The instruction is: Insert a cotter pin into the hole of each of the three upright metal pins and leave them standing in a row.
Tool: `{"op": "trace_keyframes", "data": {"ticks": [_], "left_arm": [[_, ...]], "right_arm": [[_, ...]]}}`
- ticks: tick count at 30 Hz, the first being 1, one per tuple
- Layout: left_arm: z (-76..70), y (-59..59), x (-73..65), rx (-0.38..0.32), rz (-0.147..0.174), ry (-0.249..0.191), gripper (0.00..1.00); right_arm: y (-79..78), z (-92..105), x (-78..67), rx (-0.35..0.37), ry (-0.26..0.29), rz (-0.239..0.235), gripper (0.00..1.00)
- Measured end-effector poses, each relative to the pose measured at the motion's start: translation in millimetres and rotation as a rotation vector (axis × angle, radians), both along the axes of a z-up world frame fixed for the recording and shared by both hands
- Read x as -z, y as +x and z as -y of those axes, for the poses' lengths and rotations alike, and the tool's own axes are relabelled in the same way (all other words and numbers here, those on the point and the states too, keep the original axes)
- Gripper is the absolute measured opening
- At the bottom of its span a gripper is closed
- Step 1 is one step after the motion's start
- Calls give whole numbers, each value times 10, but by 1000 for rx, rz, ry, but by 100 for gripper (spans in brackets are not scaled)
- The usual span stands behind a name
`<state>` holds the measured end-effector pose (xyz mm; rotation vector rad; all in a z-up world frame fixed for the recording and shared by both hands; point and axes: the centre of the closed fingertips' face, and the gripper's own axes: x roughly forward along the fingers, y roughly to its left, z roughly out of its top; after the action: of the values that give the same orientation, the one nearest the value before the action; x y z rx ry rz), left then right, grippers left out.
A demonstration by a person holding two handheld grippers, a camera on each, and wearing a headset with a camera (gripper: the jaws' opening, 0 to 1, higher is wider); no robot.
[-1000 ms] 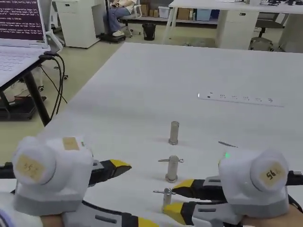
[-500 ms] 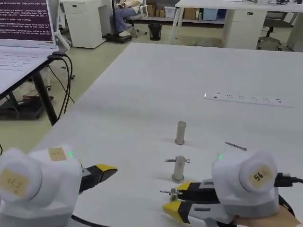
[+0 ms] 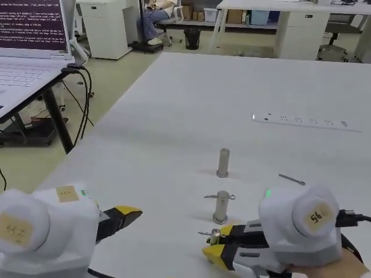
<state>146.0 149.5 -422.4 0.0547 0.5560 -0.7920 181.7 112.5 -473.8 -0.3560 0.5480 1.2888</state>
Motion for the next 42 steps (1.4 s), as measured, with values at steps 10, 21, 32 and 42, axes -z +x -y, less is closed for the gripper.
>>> {"op": "trace_keyframes", "data": {"ticks": [10,21,32,42], "left_arm": [[-33,3,2,-11,-1,10,99],[41,-39,-1,12,8,45,98],[-17,-30,-30,-6,4,67,95],[-15,-76,50,-24,-29,77,96]], "right_arm": [[235,123,-297,87,90,39,4],[596,612,-415,129,28,112,4],[787,850,-254,123,-37,114,4],[780,870,-38,158,-51,69,4]]}}
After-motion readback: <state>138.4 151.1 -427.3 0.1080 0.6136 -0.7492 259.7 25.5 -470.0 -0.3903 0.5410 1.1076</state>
